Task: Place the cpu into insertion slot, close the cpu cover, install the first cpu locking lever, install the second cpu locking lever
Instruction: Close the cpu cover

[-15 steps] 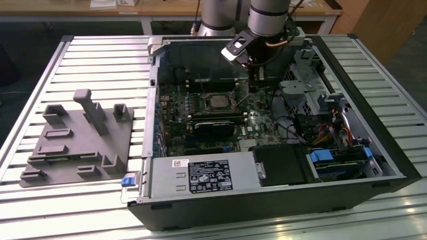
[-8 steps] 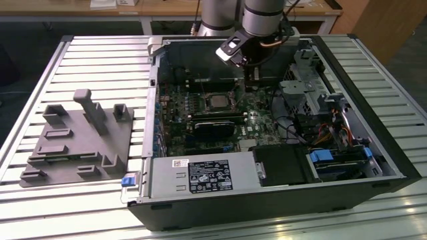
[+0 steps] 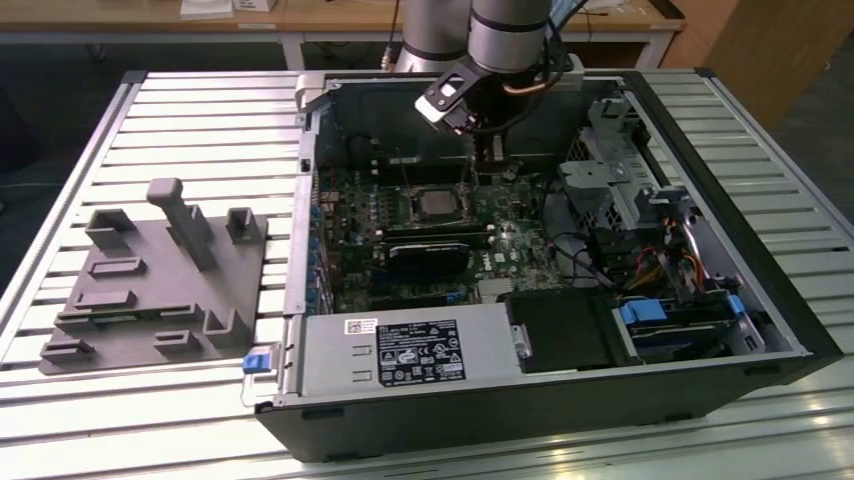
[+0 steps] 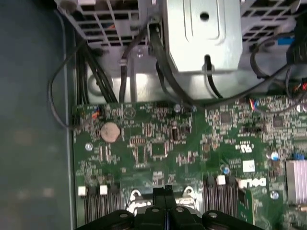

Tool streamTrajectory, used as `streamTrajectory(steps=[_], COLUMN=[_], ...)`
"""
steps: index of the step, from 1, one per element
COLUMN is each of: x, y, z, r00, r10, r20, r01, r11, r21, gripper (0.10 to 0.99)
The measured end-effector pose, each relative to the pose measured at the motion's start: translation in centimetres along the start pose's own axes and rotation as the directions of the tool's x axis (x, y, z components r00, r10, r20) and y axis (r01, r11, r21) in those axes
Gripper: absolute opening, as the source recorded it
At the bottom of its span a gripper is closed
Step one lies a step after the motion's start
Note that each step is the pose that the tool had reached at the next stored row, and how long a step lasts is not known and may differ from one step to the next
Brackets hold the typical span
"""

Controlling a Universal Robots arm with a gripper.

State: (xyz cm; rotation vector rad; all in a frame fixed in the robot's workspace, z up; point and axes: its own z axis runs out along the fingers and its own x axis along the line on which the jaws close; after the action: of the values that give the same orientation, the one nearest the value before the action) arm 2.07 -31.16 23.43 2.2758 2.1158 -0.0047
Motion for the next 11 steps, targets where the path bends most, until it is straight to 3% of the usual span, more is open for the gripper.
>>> streamTrajectory(steps=[11], x=[-0.14], y=[-1.89], z=[-0.04], r00=[1.0000], r10=[0.000], r20=[-0.0025], r01=[0.000], r11=[1.0000], r21=[0.000], gripper=[0.106])
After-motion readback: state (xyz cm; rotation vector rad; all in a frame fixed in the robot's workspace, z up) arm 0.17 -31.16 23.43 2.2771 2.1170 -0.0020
